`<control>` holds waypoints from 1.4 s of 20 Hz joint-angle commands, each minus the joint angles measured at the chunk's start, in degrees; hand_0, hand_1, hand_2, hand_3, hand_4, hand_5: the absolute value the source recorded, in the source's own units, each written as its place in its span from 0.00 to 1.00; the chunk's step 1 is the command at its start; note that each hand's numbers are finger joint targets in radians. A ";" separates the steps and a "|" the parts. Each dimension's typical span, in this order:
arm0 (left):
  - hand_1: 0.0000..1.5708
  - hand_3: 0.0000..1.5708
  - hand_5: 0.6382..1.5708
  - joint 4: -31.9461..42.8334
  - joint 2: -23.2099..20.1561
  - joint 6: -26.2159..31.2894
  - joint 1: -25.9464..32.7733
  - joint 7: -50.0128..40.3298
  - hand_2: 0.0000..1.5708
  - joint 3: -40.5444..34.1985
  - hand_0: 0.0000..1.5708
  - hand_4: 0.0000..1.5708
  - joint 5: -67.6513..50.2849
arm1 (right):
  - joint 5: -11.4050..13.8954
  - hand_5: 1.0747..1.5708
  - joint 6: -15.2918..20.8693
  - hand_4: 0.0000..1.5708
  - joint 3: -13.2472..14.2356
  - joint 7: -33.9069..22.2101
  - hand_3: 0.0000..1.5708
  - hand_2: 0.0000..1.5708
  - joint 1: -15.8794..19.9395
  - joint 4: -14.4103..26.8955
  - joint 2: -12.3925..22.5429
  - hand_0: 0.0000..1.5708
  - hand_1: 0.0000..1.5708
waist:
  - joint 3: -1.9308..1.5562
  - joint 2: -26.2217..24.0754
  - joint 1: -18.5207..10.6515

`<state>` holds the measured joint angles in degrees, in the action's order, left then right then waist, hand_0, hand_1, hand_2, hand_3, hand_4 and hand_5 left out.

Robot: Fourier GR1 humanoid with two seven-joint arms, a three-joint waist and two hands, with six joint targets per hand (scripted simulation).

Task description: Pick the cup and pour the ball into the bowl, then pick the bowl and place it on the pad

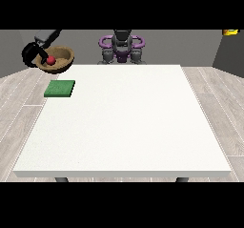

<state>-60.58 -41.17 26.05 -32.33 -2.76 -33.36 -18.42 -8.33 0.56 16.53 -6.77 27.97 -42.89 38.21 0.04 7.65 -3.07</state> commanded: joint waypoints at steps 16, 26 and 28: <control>0.00 0.00 0.99 3.91 -2.88 1.67 2.81 8.15 0.00 0.45 0.00 0.77 -0.36 | -1.20 1.00 1.17 0.65 2.25 3.85 0.35 1.00 2.86 5.54 -6.08 1.00 1.00 | -0.05 3.38 -0.08; 0.00 0.00 0.99 3.35 -7.37 3.60 0.63 4.82 0.00 -1.44 0.00 0.76 -4.58 | -3.28 0.97 4.13 0.00 8.69 7.64 0.59 0.96 4.89 11.11 1.47 0.99 0.99 | -0.08 7.64 -1.24; 0.00 0.00 0.99 4.15 -7.05 2.09 0.14 5.12 0.00 -0.72 0.00 0.76 -3.84 | -2.83 0.96 5.73 0.00 7.35 6.03 0.52 0.90 6.31 10.22 -0.82 0.96 0.96 | -0.06 6.11 -0.48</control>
<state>-57.06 -47.24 28.26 -31.79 2.13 -34.01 -21.93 -11.16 4.60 23.52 -1.29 32.89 -32.90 37.37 -0.03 13.63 -3.65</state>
